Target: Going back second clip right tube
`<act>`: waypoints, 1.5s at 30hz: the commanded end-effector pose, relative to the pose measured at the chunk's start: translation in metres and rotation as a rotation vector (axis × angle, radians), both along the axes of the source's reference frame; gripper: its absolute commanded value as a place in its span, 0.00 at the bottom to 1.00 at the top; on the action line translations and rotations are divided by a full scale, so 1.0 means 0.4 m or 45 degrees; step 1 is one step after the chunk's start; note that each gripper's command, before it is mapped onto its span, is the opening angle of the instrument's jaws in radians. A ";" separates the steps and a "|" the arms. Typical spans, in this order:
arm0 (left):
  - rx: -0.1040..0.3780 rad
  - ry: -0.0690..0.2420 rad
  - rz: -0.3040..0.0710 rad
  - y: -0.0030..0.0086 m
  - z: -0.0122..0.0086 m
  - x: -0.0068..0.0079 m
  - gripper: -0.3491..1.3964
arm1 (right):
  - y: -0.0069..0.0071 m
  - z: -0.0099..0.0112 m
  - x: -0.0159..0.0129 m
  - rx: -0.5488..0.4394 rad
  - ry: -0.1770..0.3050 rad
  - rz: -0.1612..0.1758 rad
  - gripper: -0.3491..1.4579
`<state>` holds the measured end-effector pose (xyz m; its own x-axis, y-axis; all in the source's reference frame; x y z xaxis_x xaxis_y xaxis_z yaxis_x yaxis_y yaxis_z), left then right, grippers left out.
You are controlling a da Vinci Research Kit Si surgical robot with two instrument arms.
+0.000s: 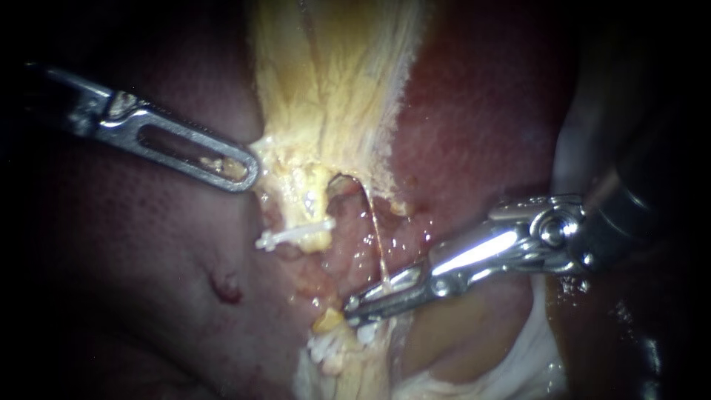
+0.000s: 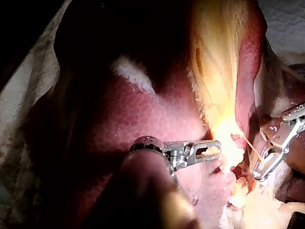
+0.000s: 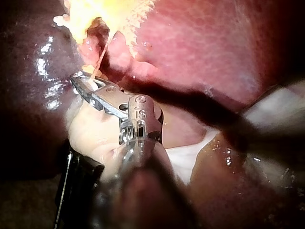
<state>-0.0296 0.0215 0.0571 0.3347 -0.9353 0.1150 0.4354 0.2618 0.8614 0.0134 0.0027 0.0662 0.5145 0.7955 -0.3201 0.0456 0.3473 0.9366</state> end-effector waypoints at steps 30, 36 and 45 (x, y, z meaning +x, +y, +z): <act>-0.001 0.000 0.000 -0.0001 0.0005 -0.0001 0.00 | 0.0000 0.0067 -0.0001 -0.489 0.076 0.143 0.47; -0.001 0.000 0.000 -0.0002 0.0005 -0.0001 0.00 | -0.0005 0.0107 -0.0027 -0.594 0.075 0.161 0.47; -0.002 0.000 0.000 -0.0003 0.0006 0.0001 0.00 | 0.0029 0.0018 -0.0133 -0.781 0.166 0.111 0.47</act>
